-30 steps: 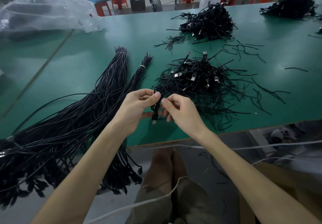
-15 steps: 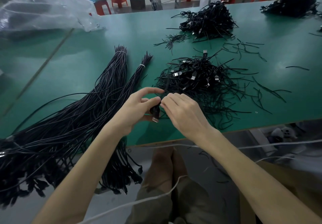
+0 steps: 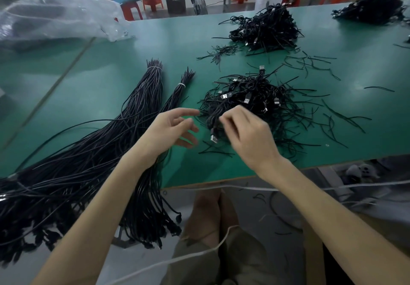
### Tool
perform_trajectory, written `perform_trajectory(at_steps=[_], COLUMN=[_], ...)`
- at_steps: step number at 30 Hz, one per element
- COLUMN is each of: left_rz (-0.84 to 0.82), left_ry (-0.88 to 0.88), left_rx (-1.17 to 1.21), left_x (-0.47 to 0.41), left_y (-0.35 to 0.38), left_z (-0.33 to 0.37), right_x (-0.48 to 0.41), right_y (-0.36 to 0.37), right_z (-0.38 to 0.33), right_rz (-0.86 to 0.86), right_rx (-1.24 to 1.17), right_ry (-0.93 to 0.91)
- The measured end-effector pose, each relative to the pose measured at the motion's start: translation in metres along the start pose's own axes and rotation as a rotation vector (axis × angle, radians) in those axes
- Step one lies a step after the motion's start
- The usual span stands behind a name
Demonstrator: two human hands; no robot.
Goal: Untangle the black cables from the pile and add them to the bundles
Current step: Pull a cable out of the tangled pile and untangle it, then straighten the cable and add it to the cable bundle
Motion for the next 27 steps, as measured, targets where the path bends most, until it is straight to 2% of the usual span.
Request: perform_trajectory(at_steps=[3, 6, 10, 12, 13, 15, 18, 20, 22, 24, 27], left_rz=[0.331, 0.421, 0.445, 0.487, 0.500, 0.513, 0.517, 0.528, 0.519, 0.401, 0.102], left_ry=[0.033, -0.038, -0.103, -0.110, -0.124, -0.146, -0.119, -0.078, 0.005, 0.089, 0.206], left_rx=[-0.659, -1.093, -1.178, -1.144, -1.124, -1.082, -0.996, -0.923, -0.864, -0.799, -0.737], left_x=[0.001, 0.006, 0.005, 0.005, 0.004, 0.004, 0.004, 0.007, 0.010, 0.007, 0.004], left_y=[-0.028, -0.041, -0.044, -0.048, -0.051, -0.056, -0.059, -0.059, -0.054, -0.036, 0.005], left_z=[-0.003, -0.014, -0.019, -0.017, -0.017, -0.017, -0.017, -0.015, -0.006, 0.005, 0.015], right_x=[-0.013, -0.028, -0.036, -0.029, -0.025, -0.017, -0.006, 0.000, 0.001, -0.001, -0.002], right_y=[-0.011, -0.017, -0.005, 0.007, 0.012, 0.020, 0.026, 0.033, 0.043, 0.054, 0.071], right_z=[0.029, 0.062, 0.115, 0.127, 0.126, 0.116, 0.096, 0.079, 0.057, 0.029, -0.010], right_rz=[0.047, 0.115, 0.150, 0.061, 0.005, -0.059, -0.041, -0.061, -0.155, -0.267, -0.370], right_rx=[-0.072, -0.150, -0.327, -0.383, -0.371, -0.318, -0.250, -0.235, -0.252, -0.238, -0.209], right_ry=[0.196, 0.426, 0.823, 0.969, 0.984, 0.920, 0.768, 0.682, 0.565, 0.389, 0.183])
Point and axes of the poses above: each hand's wrist, its own x-axis away from the middle knuckle, its own y-axis out of the palm, z = x × y, the point moved 7 cm from there along -x, towards the middle knuckle, and after that the axes turned 3 degrees about -z, right-handed, at the moved point
